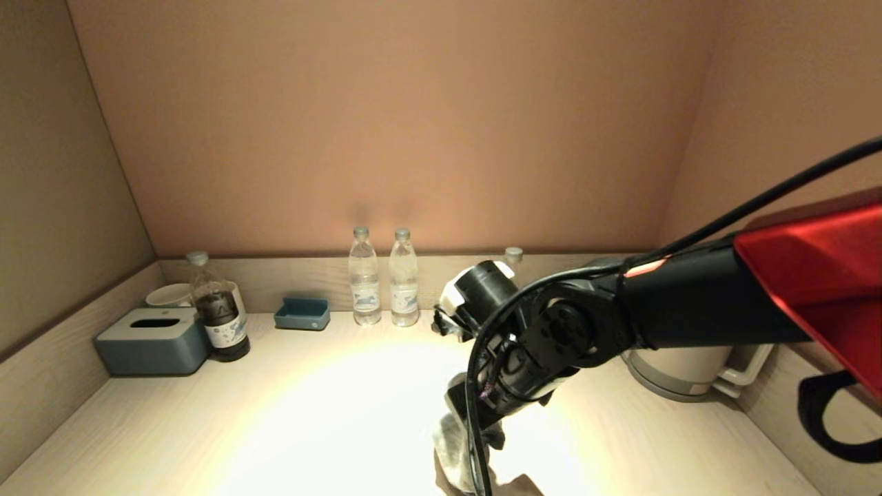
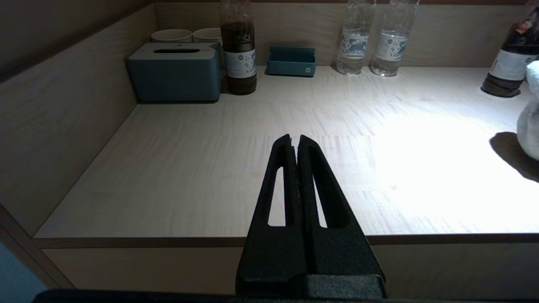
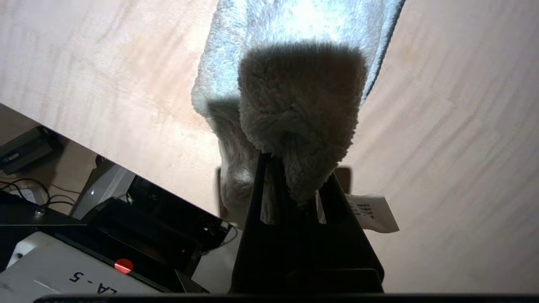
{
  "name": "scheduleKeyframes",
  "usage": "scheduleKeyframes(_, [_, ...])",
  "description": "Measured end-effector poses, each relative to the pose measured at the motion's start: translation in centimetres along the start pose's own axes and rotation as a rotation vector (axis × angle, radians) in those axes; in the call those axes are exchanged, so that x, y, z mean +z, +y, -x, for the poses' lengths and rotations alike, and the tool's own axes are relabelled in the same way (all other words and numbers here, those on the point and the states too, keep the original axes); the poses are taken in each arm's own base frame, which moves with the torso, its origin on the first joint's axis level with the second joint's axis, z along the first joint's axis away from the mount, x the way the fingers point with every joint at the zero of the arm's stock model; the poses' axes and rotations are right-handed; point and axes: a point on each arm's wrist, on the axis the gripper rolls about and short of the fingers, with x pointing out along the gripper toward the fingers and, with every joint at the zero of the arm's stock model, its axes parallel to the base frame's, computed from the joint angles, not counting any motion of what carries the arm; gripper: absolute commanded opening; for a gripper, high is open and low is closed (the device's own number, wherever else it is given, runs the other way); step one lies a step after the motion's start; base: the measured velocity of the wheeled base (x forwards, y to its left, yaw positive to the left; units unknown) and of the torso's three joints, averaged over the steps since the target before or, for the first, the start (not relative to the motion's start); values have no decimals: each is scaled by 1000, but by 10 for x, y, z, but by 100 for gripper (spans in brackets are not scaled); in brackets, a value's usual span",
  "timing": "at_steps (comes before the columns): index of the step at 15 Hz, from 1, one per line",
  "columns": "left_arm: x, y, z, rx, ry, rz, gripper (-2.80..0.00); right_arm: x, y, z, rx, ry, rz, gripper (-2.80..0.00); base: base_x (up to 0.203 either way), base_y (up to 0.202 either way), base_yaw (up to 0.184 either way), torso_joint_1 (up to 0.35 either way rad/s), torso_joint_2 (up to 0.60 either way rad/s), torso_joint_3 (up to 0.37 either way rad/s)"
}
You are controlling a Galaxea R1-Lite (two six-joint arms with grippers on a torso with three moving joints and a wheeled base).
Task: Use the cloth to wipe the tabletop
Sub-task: Sweep the stains on the table
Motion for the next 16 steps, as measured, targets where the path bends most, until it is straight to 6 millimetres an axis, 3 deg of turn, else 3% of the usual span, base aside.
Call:
scheduleKeyframes(5, [0,0,0,0,0,0,-280,17,33,-19,42,-26,69,-280,0,0,0,0,0,0])
scheduleKeyframes(16, [0,0,0,0,1,0,-280,22,53,-68,57,31,96,-280,0,0,0,0,0,0])
